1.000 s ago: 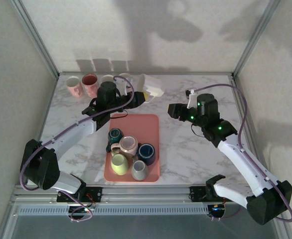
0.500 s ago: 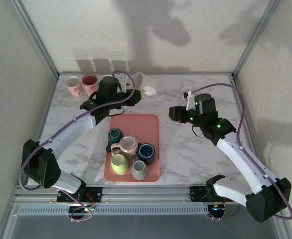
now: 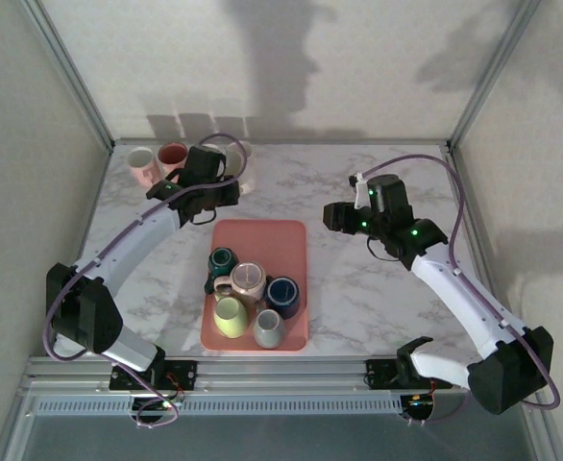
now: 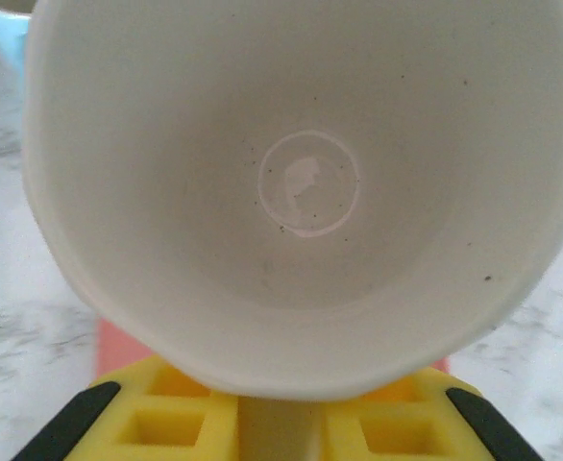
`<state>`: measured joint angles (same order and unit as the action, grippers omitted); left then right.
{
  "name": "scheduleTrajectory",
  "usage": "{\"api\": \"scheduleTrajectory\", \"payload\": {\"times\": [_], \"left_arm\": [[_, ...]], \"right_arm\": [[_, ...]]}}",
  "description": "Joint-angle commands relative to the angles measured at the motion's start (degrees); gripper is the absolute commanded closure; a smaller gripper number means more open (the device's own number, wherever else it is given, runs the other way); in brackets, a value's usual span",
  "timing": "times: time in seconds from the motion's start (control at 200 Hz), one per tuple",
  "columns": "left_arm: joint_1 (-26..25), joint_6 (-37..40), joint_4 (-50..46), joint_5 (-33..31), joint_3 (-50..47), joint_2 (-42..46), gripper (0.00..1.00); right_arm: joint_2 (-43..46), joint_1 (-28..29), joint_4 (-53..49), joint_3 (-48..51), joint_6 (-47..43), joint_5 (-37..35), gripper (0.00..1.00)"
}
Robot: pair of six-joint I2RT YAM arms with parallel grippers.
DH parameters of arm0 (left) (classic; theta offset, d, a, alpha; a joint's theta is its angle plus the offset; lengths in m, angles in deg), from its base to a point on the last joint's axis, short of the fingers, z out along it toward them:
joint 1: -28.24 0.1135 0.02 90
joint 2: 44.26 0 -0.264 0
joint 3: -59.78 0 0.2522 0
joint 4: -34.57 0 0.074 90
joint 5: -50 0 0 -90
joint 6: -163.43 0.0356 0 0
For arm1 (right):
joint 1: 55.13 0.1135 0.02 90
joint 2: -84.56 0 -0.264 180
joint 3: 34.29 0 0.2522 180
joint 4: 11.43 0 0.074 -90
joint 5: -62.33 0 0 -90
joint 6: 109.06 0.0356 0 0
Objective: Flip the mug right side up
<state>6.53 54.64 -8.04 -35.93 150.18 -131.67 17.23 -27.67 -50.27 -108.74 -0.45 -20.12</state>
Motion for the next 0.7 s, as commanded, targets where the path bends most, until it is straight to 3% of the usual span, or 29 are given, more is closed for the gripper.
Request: {"api": "scheduleTrajectory", "payload": {"times": [0.0, 0.416, 0.696], "left_arm": [[3.3, 1.0, -0.5, -4.7, -0.4, 2.9, 1.0], [15.1, 5.0, -4.1, -7.5, -2.8, -0.1, 1.0], [19.8, 6.5, -5.1, -10.1, -2.6, -4.2, 1.0]], "right_arm": [[-1.6, -0.3, -1.3, -2.6, -0.7, 1.5, 0.41], [-9.9, -0.1, -1.8, -8.9, -1.1, 15.7, 0.44], [-15.1, 0.0, -3.0, -13.1, -0.4, 17.8, 0.44]]}}
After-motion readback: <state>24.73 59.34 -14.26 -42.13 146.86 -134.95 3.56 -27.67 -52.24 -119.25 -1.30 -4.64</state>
